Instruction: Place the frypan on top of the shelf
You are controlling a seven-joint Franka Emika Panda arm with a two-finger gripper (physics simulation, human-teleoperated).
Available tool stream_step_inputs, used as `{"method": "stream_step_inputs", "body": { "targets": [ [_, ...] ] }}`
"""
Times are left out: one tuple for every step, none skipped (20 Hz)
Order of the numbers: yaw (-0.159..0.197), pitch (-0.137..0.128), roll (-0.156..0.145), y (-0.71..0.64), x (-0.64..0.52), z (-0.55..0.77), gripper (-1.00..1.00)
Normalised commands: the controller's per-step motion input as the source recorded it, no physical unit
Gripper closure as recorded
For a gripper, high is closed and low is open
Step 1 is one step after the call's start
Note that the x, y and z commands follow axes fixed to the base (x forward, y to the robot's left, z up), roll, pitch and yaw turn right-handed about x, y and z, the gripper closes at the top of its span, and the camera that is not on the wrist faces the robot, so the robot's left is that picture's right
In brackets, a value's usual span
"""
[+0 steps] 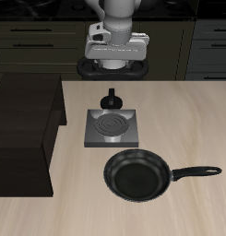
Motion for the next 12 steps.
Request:
{"method": "stream_step_inputs", "body": {
  "targets": [
    [0.062,-0.008,0.051,0.28,0.29,-0.1,-1.0],
    [0.021,0.001,-0.026,0.16,0.24,-0.06,-1.0],
    [0.038,0.008,0.003,0.22,0.32,-0.03,-1.0],
    [0.0,0.0,0.0,0.03,0.02,0.01,-1.0],
    [0.0,0.015,-0.019,0.2,0.39,-0.03,-1.0],
    [-0.013,0.014,-0.005,0.15,0.26,-0.01,-1.0],
    [0.015,0.005,0.047,0.23,0.33,0.04,-1.0],
    [0.045,-0.016,-0.033,0.08,0.3,0.06,-1.0],
    [-0.008,0.018,-0.057,0.19,0.52,0.06,-1.0],
    [-0.009,0.035,0.028,0.17,0.42,0.09,-1.0],
    [-0.018,-0.021,-0.082,0.08,0.41,0.13,-1.0],
    [0.008,0.005,0.023,0.2,0.38,0.12,-1.0]
  ]
}}
